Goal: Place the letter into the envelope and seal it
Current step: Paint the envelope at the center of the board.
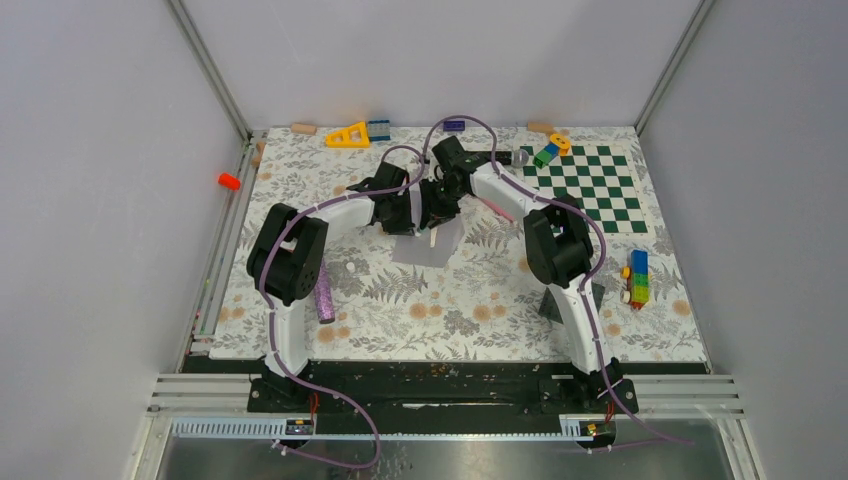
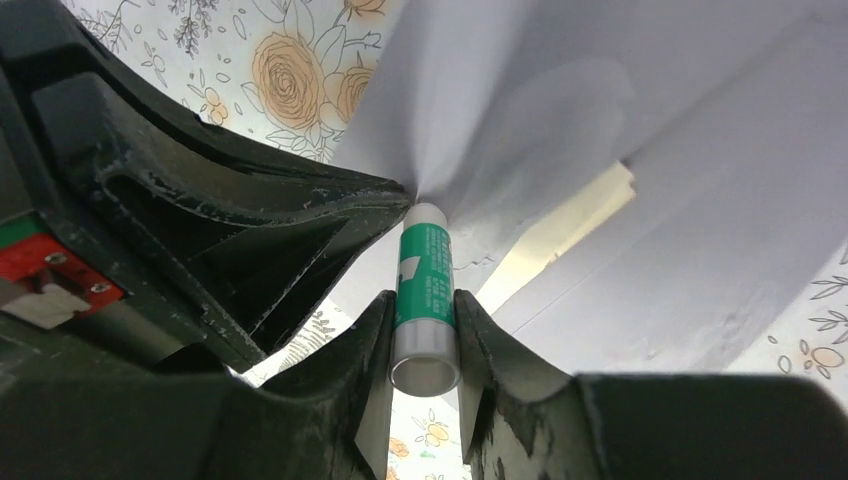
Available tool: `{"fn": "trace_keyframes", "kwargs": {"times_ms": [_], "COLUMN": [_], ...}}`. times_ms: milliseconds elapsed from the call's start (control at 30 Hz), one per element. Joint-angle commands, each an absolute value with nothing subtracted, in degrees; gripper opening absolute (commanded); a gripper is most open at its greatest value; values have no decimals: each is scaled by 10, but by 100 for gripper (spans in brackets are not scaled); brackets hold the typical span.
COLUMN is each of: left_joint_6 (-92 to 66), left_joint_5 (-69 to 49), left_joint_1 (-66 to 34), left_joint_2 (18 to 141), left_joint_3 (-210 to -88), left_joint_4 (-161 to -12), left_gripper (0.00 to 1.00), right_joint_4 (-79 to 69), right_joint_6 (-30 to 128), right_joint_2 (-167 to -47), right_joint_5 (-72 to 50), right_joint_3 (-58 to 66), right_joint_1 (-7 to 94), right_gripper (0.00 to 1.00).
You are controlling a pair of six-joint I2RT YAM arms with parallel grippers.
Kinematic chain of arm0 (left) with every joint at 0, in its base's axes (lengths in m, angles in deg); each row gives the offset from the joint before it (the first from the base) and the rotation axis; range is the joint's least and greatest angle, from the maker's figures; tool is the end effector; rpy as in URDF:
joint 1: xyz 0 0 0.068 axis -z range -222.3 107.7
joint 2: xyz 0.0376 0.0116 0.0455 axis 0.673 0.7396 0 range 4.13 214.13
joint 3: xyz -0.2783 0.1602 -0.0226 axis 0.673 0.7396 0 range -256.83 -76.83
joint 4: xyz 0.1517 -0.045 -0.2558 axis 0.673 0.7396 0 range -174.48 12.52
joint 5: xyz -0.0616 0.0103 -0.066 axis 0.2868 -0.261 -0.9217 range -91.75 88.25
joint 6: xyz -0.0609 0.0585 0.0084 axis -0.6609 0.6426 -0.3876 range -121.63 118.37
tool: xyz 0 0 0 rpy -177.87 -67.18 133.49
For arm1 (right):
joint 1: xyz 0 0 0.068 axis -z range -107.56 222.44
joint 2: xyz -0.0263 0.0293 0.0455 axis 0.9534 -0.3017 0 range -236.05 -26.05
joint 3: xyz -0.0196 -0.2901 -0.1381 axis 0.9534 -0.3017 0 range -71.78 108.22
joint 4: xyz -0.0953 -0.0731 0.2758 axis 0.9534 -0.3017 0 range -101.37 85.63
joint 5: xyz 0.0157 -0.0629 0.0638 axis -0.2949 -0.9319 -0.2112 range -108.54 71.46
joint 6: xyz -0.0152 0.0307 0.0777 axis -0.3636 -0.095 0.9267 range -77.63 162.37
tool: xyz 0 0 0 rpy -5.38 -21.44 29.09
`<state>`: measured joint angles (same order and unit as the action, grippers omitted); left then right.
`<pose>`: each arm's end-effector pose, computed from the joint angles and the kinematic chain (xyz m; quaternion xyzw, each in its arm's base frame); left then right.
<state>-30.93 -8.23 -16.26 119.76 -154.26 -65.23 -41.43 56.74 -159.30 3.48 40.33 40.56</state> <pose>0.4438 -0.2262 0.1421 -0.0114 0.9585 -0.1780 0.2226 0.4946 0.3405 0.1734 -0.1954 0.9251 0.2745 0.1751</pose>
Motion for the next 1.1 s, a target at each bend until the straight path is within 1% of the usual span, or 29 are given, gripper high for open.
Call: {"fn": "trace_keyframes", "kwargs": {"times_ms": [0,267,533,767,867,967,1067], "left_joint_6": [-295,-295,-295,-295,-296,-296,-297], "left_joint_5": [-65,-64,-65,-64,-63,-63,-62], "left_joint_1": [-155,-155,-155,-155,-155,-155,-155], "left_joint_2": [1212,1212,1212,1212,1212,1212,1213], "left_joint_3": [-1522,-1522,-1522,-1522,-1522,-1522,-1522], "left_joint_4": [-610,-610,-610,-610,-610,-610,-610], "left_gripper": [0,0,0,0,0,0,0], "right_joint_4": [-433,-440,-439,-439,-438,-428,-427], "right_joint_6": [552,510,492,487,483,500,516], "right_joint_2": [-1599,-1573,-1570,-1564,-1551,-1529,-1515], "right_joint_5": [-11,-103,-139,-133,-106,-6,42], "right_joint_3": [425,422,430,442,441,425,414], "right_joint_1": [405,404,404,405,405,406,405], "right_gripper": [0,0,0,0,0,0,0]}}
